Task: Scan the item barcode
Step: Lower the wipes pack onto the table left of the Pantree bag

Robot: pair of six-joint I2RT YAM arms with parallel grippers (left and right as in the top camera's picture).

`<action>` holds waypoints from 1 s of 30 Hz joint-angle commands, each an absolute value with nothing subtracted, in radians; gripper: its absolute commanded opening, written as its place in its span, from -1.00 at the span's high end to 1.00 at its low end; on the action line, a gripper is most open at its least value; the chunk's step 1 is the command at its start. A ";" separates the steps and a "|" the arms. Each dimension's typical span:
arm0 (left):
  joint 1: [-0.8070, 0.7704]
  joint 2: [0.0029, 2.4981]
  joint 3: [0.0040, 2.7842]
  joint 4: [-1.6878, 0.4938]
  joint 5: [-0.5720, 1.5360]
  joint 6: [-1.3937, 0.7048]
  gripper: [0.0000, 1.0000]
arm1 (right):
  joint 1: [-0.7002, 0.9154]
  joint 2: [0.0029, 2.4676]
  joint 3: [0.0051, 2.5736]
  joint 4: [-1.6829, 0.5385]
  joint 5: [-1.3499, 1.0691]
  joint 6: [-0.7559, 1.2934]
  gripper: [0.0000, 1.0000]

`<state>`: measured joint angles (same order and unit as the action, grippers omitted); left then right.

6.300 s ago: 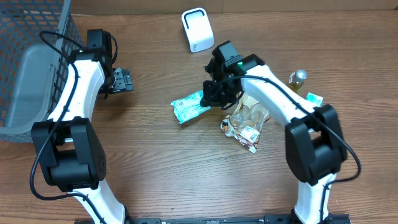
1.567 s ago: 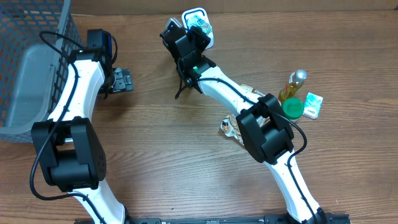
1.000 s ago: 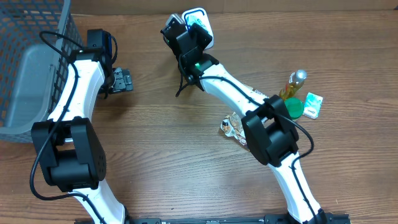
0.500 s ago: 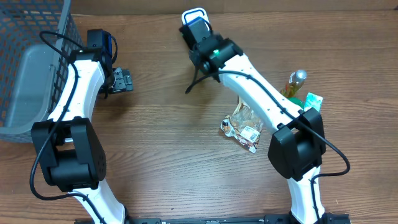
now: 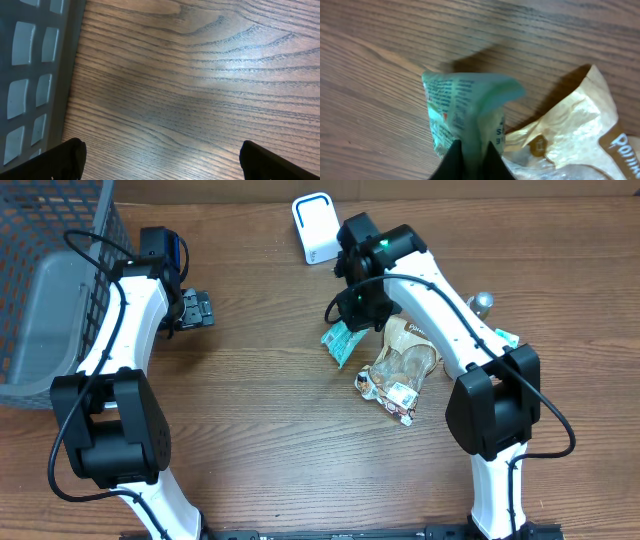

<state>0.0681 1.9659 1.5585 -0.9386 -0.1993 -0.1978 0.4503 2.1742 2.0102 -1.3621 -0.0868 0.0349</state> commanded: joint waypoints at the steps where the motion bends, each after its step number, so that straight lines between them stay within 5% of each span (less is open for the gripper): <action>1: 0.078 1.969 1.574 -0.937 -0.213 -0.179 -1.00 | 0.434 2.149 2.022 -1.360 -0.113 0.039 0.06; 3: 0.078 1.969 1.574 -0.937 -0.213 -0.179 -1.00 | 0.433 2.151 2.022 -1.360 -0.113 0.038 -0.21; 7: 0.078 1.969 1.574 -0.937 -0.213 -0.179 -1.00 | 0.432 2.151 2.022 -1.359 -0.089 0.054 -0.40; 19: 0.078 1.969 1.574 -0.937 -0.213 -0.179 -1.00 | 0.437 2.153 2.020 -1.303 -0.047 0.402 -0.48; 21: 0.078 1.969 1.574 -0.937 -0.213 -0.179 -0.99 | 0.444 2.154 2.019 -1.288 -0.047 0.421 -0.60; 23: 0.078 1.969 1.574 -0.937 -0.213 -0.179 -0.99 | 0.451 2.154 2.019 -1.278 -0.046 0.420 -1.00; 30: 0.078 1.969 1.574 -0.937 -0.213 -0.179 -0.99 | 0.453 2.154 2.019 -1.216 -0.043 0.419 -1.00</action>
<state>0.0681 1.9659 1.5585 -0.9386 -0.1993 -0.1978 0.4496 2.1742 2.0102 -1.2339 -0.0521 0.3973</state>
